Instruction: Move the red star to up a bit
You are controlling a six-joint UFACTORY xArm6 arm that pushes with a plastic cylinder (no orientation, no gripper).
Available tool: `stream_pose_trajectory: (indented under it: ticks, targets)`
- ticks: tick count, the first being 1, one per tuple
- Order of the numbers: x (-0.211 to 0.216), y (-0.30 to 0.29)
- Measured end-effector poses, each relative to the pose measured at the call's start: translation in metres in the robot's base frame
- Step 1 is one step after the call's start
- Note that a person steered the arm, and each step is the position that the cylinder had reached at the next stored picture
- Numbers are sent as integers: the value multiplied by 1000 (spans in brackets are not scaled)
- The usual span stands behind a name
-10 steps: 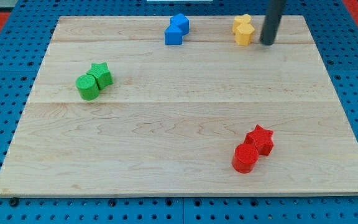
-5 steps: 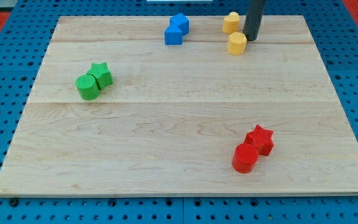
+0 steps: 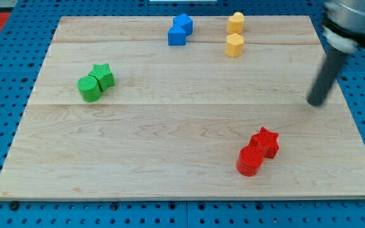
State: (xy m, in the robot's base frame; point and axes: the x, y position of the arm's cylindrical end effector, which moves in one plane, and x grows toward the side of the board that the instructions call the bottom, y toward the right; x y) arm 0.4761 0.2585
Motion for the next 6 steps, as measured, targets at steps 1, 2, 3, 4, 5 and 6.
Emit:
stream_pose_trajectory:
  ticks: [1, 2, 3, 4, 5, 6]
  targets:
    - [76, 14]
    - [70, -23]
    - [77, -60]
    - [81, -125]
    - [81, -120]
    - [34, -157]
